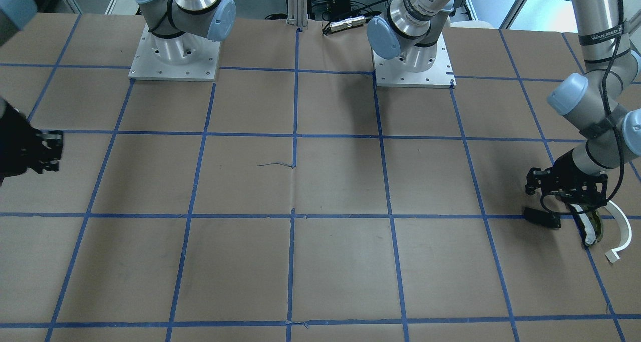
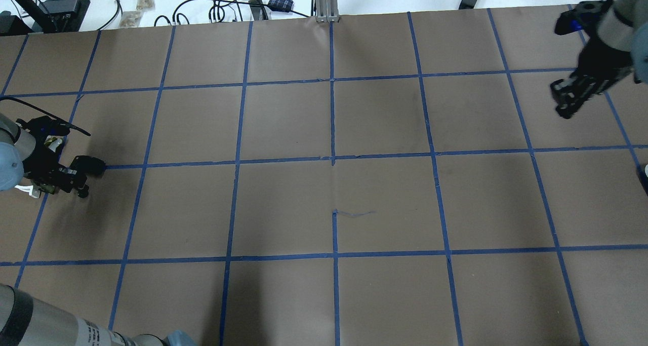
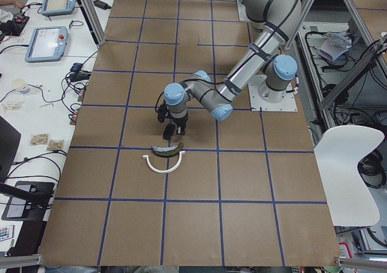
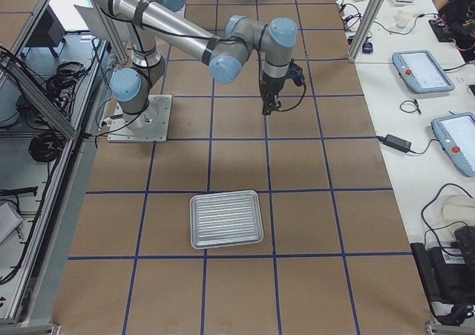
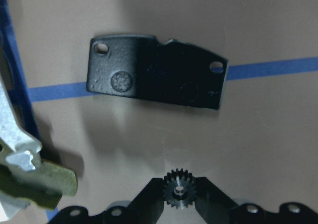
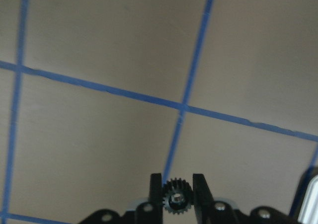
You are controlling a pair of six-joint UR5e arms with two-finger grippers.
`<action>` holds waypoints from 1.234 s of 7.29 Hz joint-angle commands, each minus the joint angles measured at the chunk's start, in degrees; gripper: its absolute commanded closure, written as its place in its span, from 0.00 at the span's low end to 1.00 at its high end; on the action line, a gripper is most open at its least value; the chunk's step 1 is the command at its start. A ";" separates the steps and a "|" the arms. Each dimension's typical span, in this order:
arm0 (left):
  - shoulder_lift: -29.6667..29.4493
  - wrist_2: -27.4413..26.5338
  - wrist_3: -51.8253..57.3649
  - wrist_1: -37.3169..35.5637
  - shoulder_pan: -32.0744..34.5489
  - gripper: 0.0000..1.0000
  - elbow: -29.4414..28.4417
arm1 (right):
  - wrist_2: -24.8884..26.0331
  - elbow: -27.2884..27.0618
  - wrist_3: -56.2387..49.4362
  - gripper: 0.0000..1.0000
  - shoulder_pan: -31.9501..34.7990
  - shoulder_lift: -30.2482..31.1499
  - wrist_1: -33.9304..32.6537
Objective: Place bearing gear from tray to pile
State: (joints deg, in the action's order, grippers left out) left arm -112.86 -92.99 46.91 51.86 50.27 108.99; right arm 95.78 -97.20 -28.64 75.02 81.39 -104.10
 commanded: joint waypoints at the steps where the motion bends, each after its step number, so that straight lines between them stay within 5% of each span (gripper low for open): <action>1: 1.67 -0.52 -0.58 -0.53 1.04 0.00 -0.61 | -0.50 -1.49 16.98 0.96 13.35 -0.70 1.00; 5: 10.99 -0.08 -16.34 19.02 11.82 0.00 -9.64 | -4.72 -2.38 42.83 0.96 32.77 -10.33 -13.20; 7: 13.18 -0.34 -23.95 22.85 20.00 0.00 -12.82 | -13.64 -4.39 56.36 0.96 37.63 -16.32 -26.87; 8: 14.07 0.09 -28.84 25.55 23.78 0.00 -13.53 | -13.43 -4.32 56.59 0.94 38.26 -19.48 -31.47; 9: 15.03 0.09 -35.50 25.58 28.17 0.00 -13.63 | -13.34 -4.23 56.16 0.23 38.09 -20.21 -32.65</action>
State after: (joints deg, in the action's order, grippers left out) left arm -99.08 -93.01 18.61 76.24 73.17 95.96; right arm 83.09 -101.37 26.71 112.60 63.30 -133.09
